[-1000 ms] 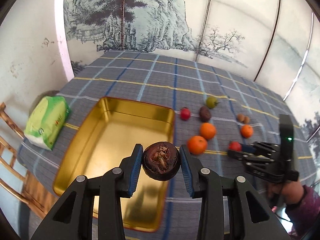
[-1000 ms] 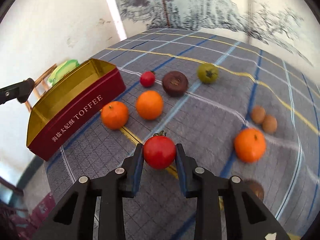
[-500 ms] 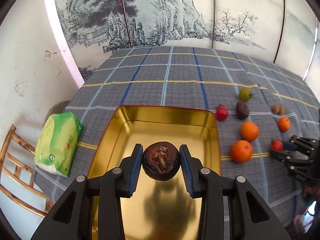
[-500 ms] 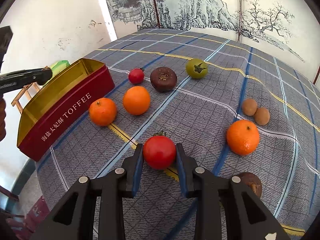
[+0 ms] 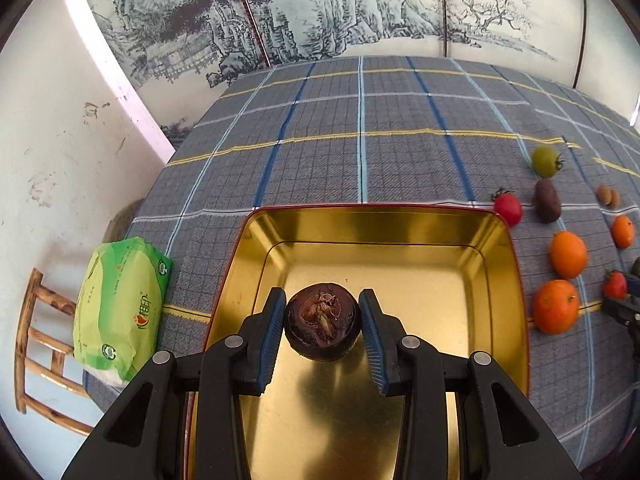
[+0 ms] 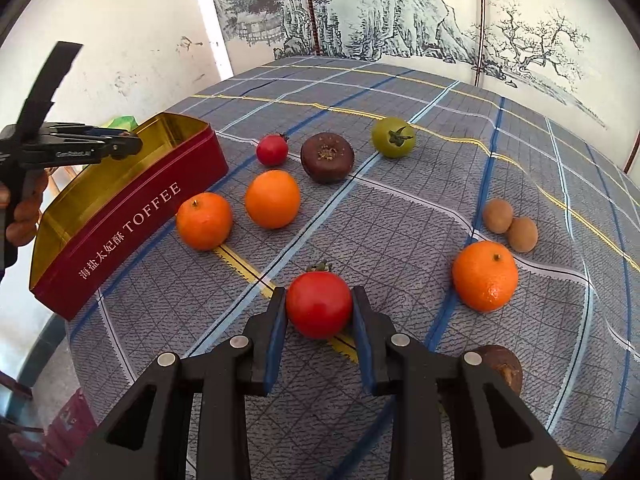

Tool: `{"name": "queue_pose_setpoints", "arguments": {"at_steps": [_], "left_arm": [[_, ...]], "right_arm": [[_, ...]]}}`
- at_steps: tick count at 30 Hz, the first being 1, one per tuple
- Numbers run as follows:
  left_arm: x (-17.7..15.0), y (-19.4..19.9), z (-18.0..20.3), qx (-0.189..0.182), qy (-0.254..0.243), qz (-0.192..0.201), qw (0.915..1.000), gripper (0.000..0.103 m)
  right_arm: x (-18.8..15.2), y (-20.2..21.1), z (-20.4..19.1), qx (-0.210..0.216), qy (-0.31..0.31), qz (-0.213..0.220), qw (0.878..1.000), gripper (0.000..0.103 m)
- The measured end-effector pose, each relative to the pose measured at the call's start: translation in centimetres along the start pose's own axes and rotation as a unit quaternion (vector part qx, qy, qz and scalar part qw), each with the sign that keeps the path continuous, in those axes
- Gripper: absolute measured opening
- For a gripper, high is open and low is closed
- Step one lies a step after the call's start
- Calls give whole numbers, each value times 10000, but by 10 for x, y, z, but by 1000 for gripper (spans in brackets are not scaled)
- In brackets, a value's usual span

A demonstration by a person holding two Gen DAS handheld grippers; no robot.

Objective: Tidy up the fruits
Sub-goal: 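Carry the mangosteen with the left gripper over the gold tin while the right gripper grasps a red tomato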

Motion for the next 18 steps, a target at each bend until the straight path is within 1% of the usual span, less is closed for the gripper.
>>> {"name": "queue_pose_setpoints", "arguments": {"at_steps": [9,18], "left_arm": [[10,-16,-5,120,36,-257,9996,39],[15,-23,-7,264,33,-319,9991,39]], "right_arm": [[0,0,0,-4,11,3,10000,29],[0,0,0,-15,18,0,10000,29]]}}
Point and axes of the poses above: each gripper's, at about its wrist camera, not at the fingertips, and y roughly against the way its jaws point, z to its right, x to its top, the point moved 2 cm from there along -y, roughly the way its jaws point, and after that the axes turned 11 degrees about -z, right-handed, at the moved point
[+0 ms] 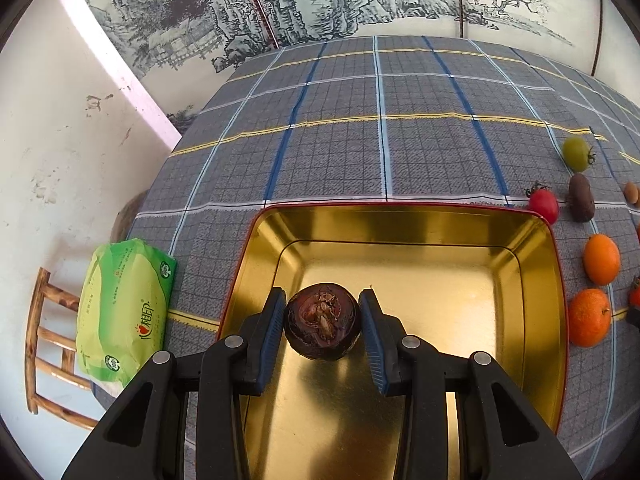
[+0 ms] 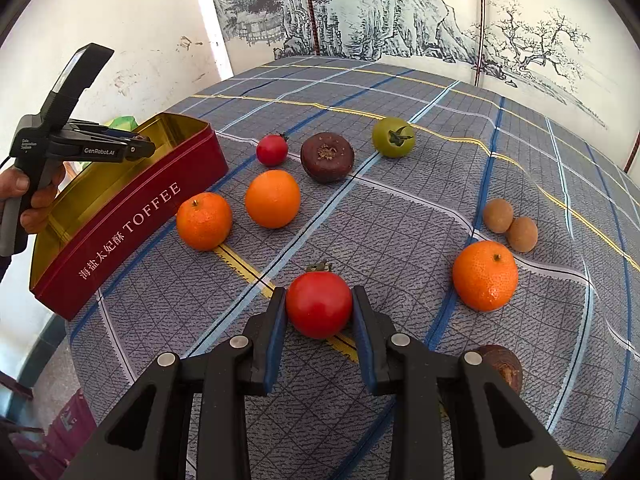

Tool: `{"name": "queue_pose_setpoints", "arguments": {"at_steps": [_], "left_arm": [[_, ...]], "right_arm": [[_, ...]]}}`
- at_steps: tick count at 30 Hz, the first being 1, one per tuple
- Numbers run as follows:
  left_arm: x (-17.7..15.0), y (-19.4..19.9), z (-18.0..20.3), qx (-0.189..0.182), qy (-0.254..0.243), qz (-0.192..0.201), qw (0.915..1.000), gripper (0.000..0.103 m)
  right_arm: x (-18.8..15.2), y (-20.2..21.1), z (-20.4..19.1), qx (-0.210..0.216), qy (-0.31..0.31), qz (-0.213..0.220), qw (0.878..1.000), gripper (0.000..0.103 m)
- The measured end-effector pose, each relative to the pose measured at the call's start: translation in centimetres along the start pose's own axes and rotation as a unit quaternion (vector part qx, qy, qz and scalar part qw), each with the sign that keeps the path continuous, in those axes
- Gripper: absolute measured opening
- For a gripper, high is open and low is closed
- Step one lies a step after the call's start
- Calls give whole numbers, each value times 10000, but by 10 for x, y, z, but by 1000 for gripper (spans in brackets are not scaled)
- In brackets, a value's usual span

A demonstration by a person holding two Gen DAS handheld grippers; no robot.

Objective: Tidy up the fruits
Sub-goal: 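Carry the mangosteen with the left gripper over the gold tin while the right gripper grasps a red tomato, then open the left gripper to drop the mangosteen into the tin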

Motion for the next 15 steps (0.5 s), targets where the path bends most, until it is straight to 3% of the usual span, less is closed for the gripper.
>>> {"name": "queue_pose_setpoints", "arguments": {"at_steps": [15], "left_arm": [[3,0,-7,347,73,108,9993,40]], "right_arm": [[0,0,0,-19,16,-3,10000,29]]}}
Point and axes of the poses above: each gripper's, at about its wrist camera, not at the fingertips, and y roughly against the way its jaws point, z to its right, x to its top, the point moved 2 cm from there along -y, roughly the way its jaws point, and after that the axes turned 11 degrees about -z, right-handed, at the moved point
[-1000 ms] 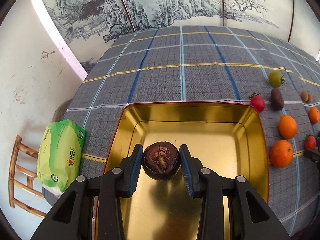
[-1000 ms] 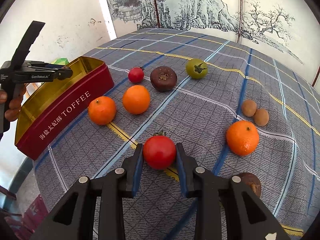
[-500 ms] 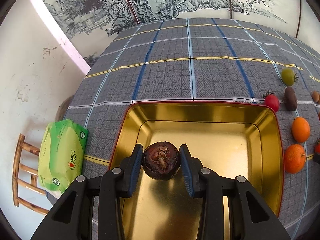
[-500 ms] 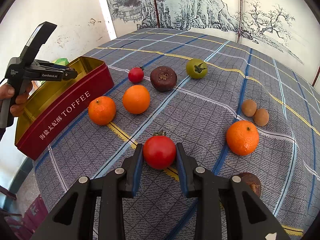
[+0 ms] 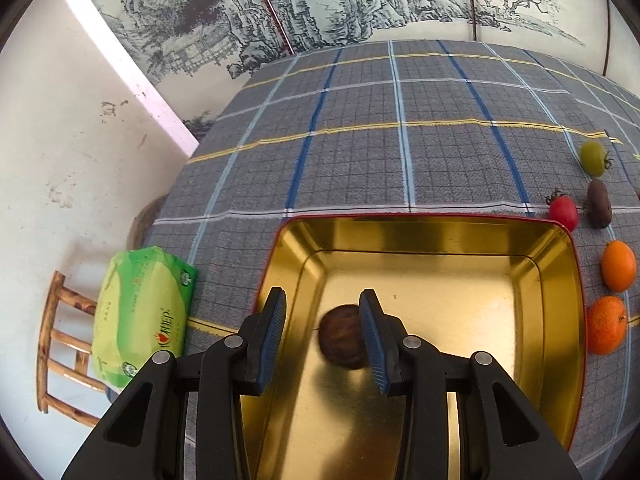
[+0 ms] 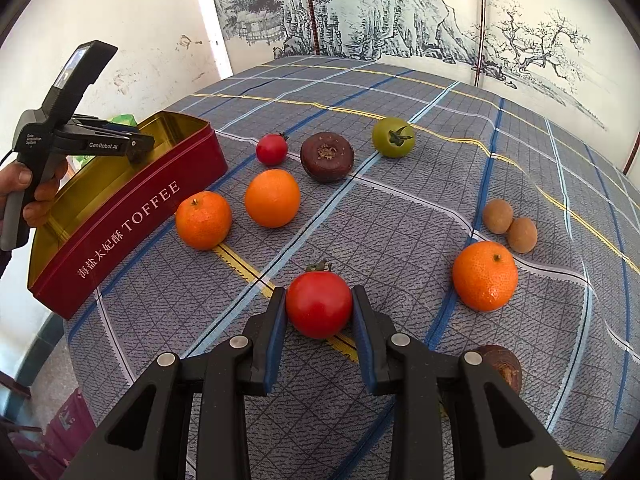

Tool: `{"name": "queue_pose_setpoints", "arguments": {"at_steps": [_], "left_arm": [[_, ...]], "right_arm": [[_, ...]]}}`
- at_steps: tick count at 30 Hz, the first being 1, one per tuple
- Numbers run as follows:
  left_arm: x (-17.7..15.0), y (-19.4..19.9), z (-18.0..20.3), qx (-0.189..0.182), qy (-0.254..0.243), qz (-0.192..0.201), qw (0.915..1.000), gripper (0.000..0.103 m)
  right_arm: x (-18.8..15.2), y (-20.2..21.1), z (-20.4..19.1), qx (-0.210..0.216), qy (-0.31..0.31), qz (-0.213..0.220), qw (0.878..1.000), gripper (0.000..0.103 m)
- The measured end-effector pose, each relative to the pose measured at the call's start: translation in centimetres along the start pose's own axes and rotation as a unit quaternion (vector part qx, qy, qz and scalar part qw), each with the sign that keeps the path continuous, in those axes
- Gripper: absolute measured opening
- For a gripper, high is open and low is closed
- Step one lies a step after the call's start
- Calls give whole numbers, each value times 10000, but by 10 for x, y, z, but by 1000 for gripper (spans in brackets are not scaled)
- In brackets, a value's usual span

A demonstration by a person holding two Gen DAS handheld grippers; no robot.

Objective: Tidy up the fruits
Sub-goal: 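Open the left gripper to drop the mangosteen into the tin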

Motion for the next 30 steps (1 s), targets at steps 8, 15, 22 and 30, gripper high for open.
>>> {"name": "queue_pose_setpoints", "arguments": {"at_steps": [8,15,22,30], "left_arm": [[-14,29,-3,243,278,396,9985,60],[-49,76,-7,75,825,799,9934,72],[-80,104,-6,-199,1180,885,9889,76],[-103,114,5,-343,1306,869,9870,80]], "right_arm": [[0,0,1,-3,1,-3,10000,29],[0,0,-1,-10,9,-1,10000,29],[-2,2,1,19,-69,-5,10000,29],[-7,12,2,46,-177,-3,9998,29]]}}
Point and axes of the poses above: each gripper's, at about its wrist camera, not at the fingertips, and y roughly against the way its jaws point, z to its right, x to its top, the point moved 2 cm from there along -y, roughly the way its jaws point, and after that the axes turned 11 degrees about -z, right-handed, at the moved point
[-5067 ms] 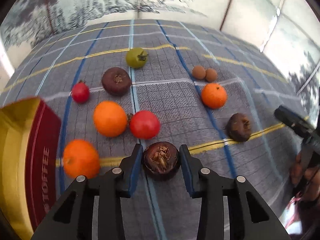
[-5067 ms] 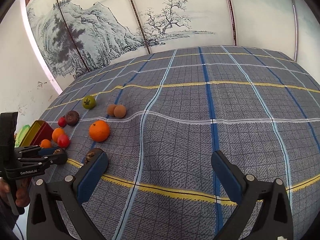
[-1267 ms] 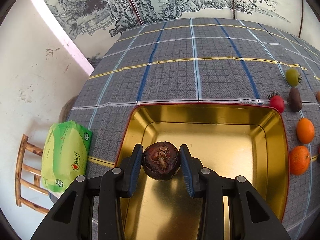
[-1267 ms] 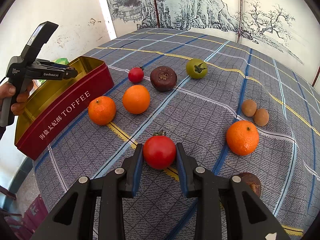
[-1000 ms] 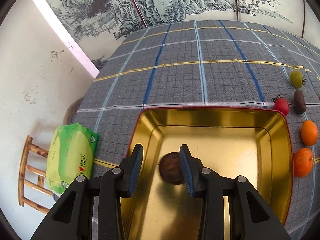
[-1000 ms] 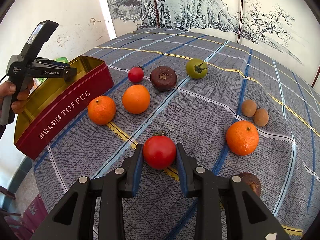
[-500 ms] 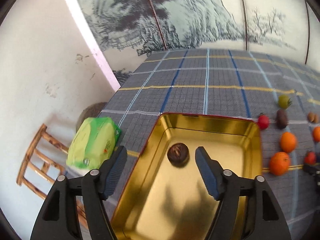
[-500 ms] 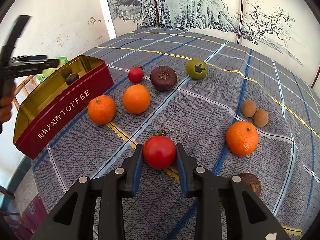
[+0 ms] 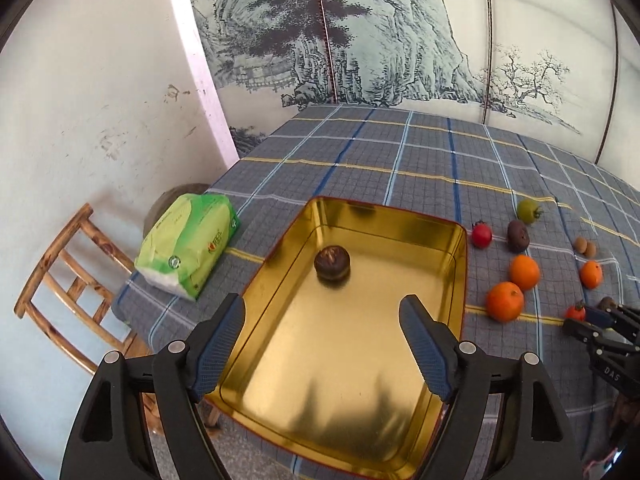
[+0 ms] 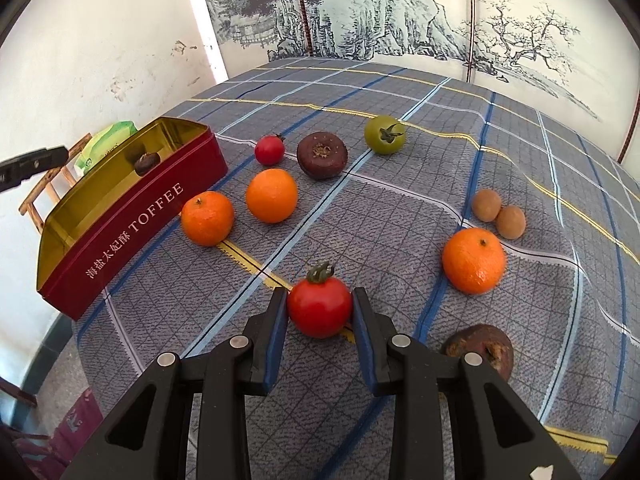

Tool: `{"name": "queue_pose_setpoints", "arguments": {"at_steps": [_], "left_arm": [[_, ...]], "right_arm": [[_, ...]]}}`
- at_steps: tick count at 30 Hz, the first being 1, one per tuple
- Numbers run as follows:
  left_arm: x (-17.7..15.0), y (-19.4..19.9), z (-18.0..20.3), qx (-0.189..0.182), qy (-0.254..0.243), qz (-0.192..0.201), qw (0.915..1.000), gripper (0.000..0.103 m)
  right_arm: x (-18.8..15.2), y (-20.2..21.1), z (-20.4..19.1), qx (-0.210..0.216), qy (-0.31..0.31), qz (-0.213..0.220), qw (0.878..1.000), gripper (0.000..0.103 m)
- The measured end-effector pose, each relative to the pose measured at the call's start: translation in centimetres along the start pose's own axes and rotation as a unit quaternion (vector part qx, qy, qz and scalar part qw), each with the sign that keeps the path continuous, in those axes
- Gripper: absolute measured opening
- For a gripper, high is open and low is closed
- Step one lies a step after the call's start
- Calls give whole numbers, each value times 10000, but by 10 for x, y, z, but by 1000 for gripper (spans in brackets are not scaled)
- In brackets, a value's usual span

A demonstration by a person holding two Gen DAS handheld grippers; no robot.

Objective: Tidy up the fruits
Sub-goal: 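Open the left gripper to drop the mangosteen into the tin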

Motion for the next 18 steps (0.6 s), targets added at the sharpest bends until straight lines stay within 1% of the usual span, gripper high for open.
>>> {"name": "queue_pose_setpoints", "arguments": {"at_steps": [5,9,14,18], "left_arm": [[-11,3,-5,-39,135,-19,9999,82],[-21,4,-14,36,276,0,9996,82],[-34,6,-27,156,390,23,9991,83],[-43,5,-34,147,447,-40,9989,83]], "right_arm": [[-2,9,-6,12,4,31,10000,30],[-1,17,-16,19,57,88,9999,30],[9,30,-33,139,172,221,9995,30],[23,39,-53,324,341,329,9984,30]]}}
Point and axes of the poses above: each gripper's, at about its wrist camera, not at the fingertips, and y roughly against the way its jaws point, z to its right, x to its top, the point moved 2 cm from there along -y, roughly the way its jaws point, and after that the axes turned 11 degrees about -z, right-handed, at the moved point
